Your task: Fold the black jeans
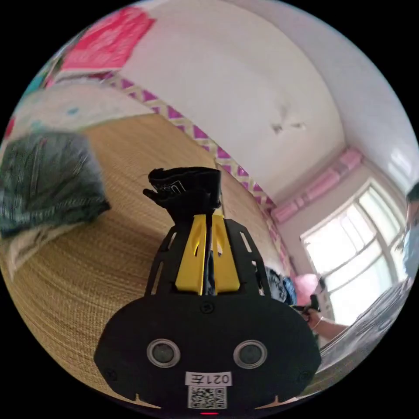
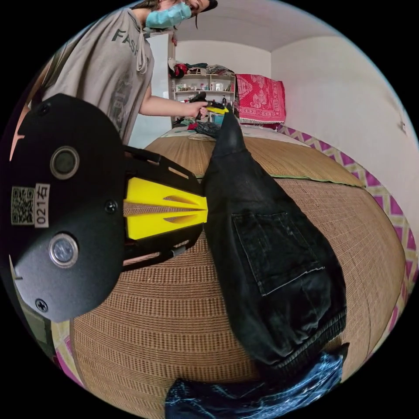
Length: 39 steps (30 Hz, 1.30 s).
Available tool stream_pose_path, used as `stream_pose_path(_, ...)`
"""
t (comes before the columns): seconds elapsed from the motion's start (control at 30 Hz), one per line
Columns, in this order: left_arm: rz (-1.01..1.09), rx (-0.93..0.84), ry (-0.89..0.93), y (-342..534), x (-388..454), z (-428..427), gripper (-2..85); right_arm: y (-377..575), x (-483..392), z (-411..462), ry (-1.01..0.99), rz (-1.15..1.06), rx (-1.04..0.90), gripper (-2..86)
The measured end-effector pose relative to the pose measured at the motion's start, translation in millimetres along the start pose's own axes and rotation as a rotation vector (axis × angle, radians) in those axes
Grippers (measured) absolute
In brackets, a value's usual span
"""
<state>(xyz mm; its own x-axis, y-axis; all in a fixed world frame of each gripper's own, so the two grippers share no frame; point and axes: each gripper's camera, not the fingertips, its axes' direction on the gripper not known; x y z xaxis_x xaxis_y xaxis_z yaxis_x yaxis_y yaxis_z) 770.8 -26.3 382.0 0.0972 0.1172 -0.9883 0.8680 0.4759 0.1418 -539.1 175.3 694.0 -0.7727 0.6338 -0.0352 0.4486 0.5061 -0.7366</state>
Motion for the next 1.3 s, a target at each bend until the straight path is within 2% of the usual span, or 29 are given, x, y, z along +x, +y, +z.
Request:
stream_pose_path(0.13, 0.319, -0.142, 0.002, 9, 142, 70, -0.9, 24, 20, -6, -0.03, 0.03, 0.009, -0.6)
stream_pose_path(0.2, 0.474, -0.286, -0.035, 44, 214, 144, -0.8, 34, 28, -8, -0.045, 0.041, 0.017, -0.6)
stream_pose_path(0.3, 0.532, -0.519, -0.086, 106, 252, 255, -0.5, 51, 42, -12, -0.07, 0.065, 0.029, -0.6)
stream_pose_path(0.4, 0.507, -0.781, -0.193, 174, 234, 352, 0.4, 69, 57, -17, -0.096, 0.103, 0.045, -0.6)
stream_pose_path(0.5, 0.436, -0.706, -0.122, 168, 219, 351, 2.3, 86, 67, -26, -0.126, 0.132, 0.069, -0.6)
stream_pose_path(0.63, 0.525, -0.633, 0.034, 150, 228, 338, 7.6, 101, 76, -28, -0.135, 0.119, 0.062, -0.5)
stream_pose_path(0.67, 0.543, -0.662, 0.099, 150, 228, 346, 8.2, 102, 77, -27, -0.138, 0.108, 0.063, -0.4)
stream_pose_path(0.7, 0.537, -0.764, 0.156, 156, 222, 365, 8.6, 101, 80, -27, -0.147, 0.094, 0.078, -0.3)
stream_pose_path(0.73, 0.515, -0.833, 0.175, 160, 216, 378, 8.6, 99, 84, -28, -0.144, 0.103, 0.111, 0.0)
stream_pose_path(0.8, 0.357, -0.809, 0.246, 142, 184, 384, 6.4, 92, 91, -34, -0.151, 0.132, 0.217, 0.9)
stream_pose_path(0.9, 0.18, -0.654, 0.469, 108, 154, 365, 5.9, 76, 116, -39, -0.239, 0.267, 0.389, 6.9)
stream_pose_path(1.03, 0.223, -0.612, 0.432, 89, 144, 336, 5.5, 63, 157, -15, -0.34, 0.506, 0.546, 13.1)
stream_pose_path(1.23, 0.191, -0.626, 0.342, 85, 107, 294, 5.0, 47, 159, 5, -0.476, 0.526, 0.819, 13.6)
stream_pose_path(1.3, 0.172, -0.636, 0.302, 87, 91, 280, 4.8, 36, 156, 9, -0.482, 0.534, 0.816, 12.3)
